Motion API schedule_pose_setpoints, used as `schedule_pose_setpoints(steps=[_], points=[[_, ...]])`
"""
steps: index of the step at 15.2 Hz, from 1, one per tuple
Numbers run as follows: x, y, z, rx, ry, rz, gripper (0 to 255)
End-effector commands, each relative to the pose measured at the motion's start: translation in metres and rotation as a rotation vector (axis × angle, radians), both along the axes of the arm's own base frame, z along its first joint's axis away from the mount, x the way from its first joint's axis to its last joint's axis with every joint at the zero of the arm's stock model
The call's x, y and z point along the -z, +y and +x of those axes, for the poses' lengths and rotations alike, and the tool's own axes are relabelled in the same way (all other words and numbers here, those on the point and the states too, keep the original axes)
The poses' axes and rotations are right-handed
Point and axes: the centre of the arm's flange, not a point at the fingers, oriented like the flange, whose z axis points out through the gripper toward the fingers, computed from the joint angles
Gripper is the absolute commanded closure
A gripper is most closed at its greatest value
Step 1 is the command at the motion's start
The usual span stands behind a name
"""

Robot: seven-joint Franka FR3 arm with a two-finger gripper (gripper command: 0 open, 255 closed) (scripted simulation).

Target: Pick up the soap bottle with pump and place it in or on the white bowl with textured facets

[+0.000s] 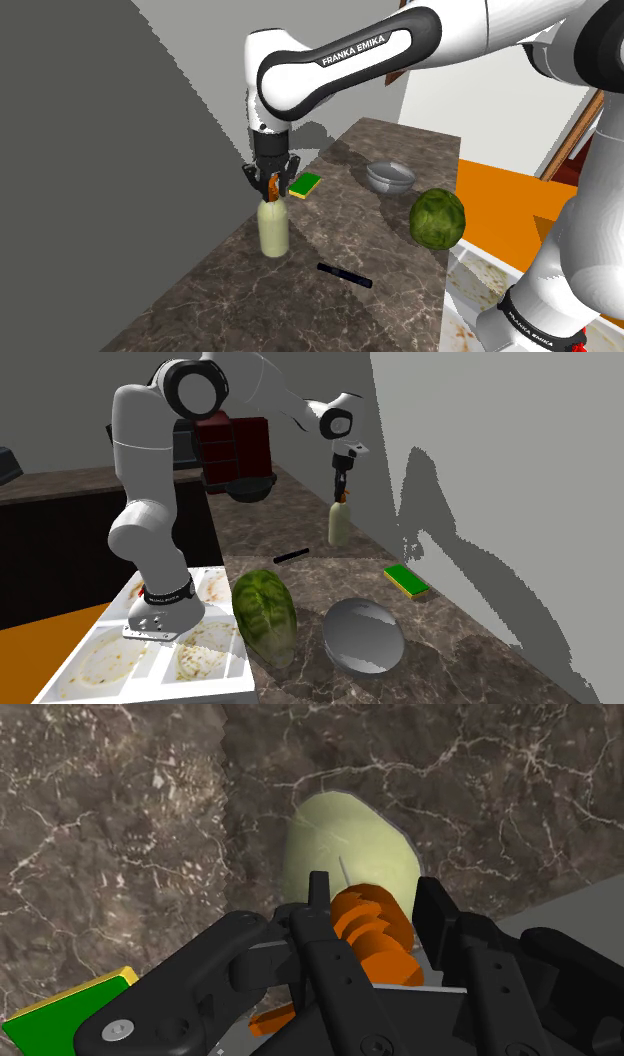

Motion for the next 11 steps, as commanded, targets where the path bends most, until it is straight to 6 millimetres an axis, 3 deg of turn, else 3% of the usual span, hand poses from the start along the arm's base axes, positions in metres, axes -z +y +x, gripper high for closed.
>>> schedule_pose_setpoints(steps=[1,11], points=[[-0.009,0.0,0.0,0.0,0.0,0.0,255],[-0.062,0.0,0.0,0.0,0.0,0.0,255]])
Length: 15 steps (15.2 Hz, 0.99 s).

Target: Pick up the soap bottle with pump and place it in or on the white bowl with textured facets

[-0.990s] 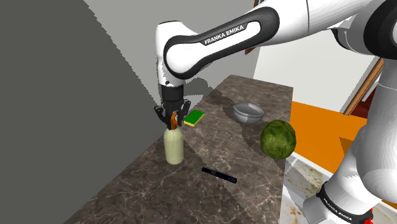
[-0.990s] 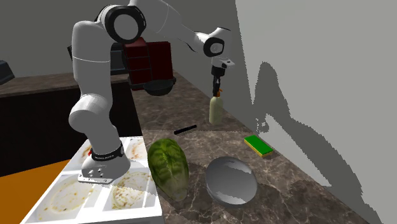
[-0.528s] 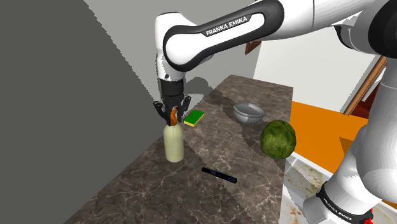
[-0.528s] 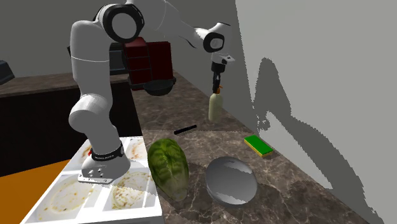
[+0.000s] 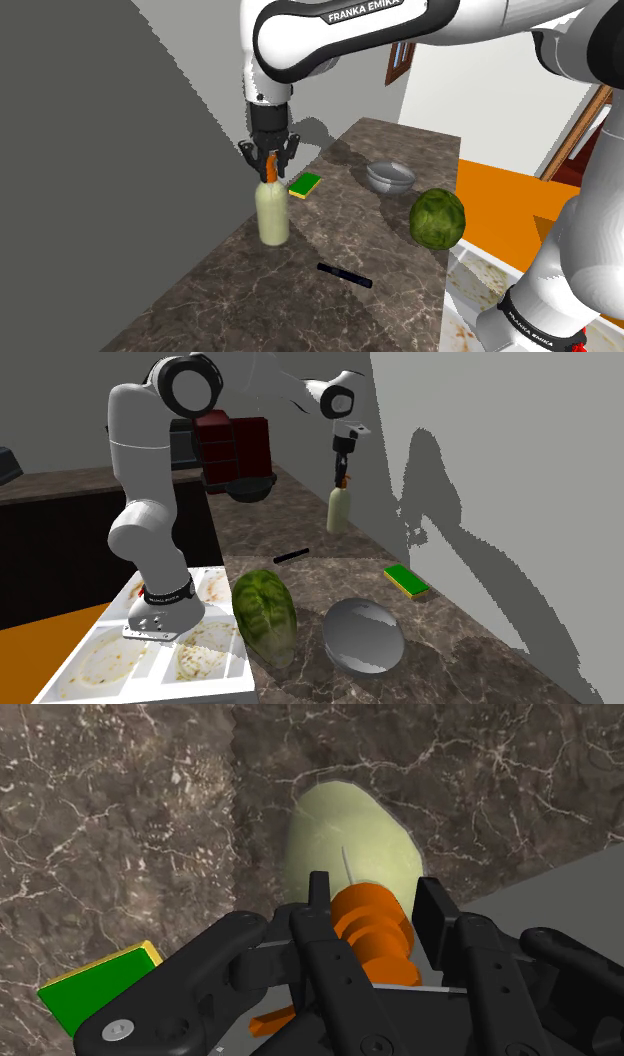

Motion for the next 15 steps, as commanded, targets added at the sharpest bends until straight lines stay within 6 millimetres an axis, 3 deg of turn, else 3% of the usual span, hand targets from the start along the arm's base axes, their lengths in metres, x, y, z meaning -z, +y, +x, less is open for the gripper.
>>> schedule_pose_setpoints(steps=[1,15], points=[[-0.01,-0.001,0.0,0.0,0.0,0.0,255],[-0.084,-0.001,0.0,0.0,0.0,0.0,255]])
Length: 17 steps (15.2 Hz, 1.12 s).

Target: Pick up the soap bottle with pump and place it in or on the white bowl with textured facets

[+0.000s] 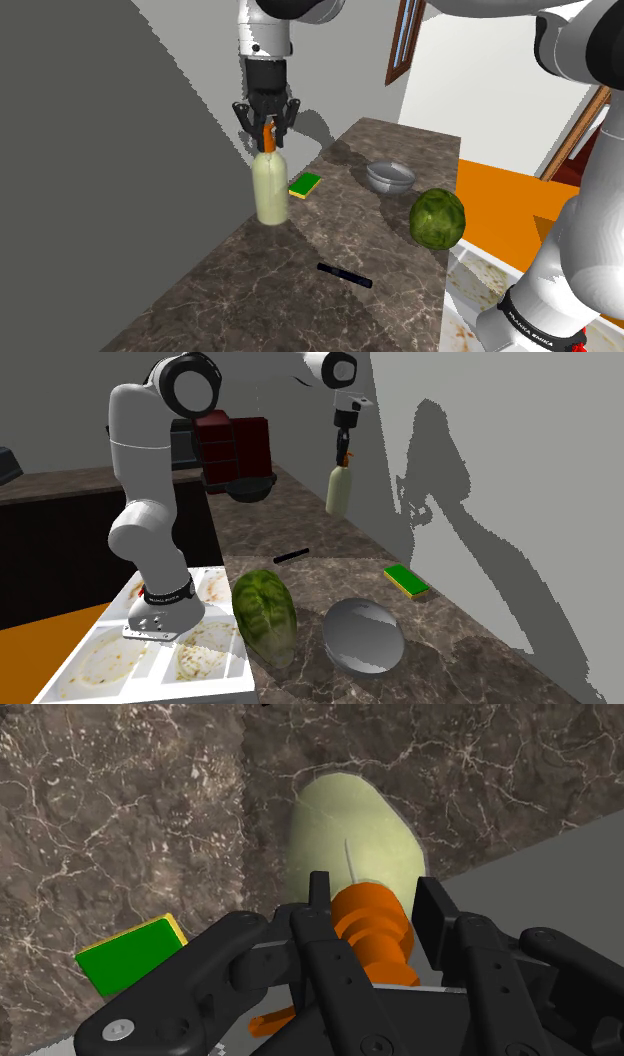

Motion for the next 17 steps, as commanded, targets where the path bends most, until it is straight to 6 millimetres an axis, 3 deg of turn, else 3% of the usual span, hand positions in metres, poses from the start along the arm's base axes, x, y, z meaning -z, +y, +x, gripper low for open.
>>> schedule_pose_setpoints(steps=[1,5,17], points=[[-0.01,-0.001,-0.001,0.0,0.0,0.0,255],[-0.028,-0.001,-0.001,0.0,0.0,0.0,255],[-0.057,-0.156,-0.017,0.0,0.0,0.0,255]])
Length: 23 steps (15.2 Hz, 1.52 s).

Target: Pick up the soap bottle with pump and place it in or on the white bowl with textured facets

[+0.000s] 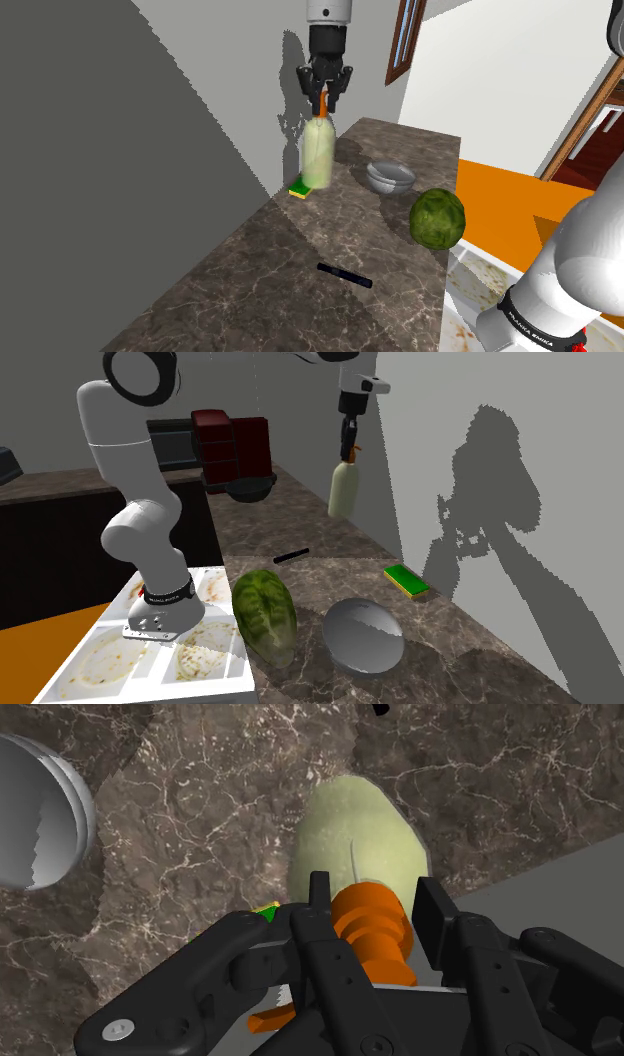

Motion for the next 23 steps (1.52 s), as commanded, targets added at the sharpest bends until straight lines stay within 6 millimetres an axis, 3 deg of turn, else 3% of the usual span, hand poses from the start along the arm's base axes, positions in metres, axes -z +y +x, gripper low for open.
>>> schedule_pose_setpoints(steps=[1,23], points=[[-0.007,-0.026,-0.004,-0.002,0.0,0.0,255],[-0.06,-0.31,-0.034,-0.002,0.0,0.0,255]])
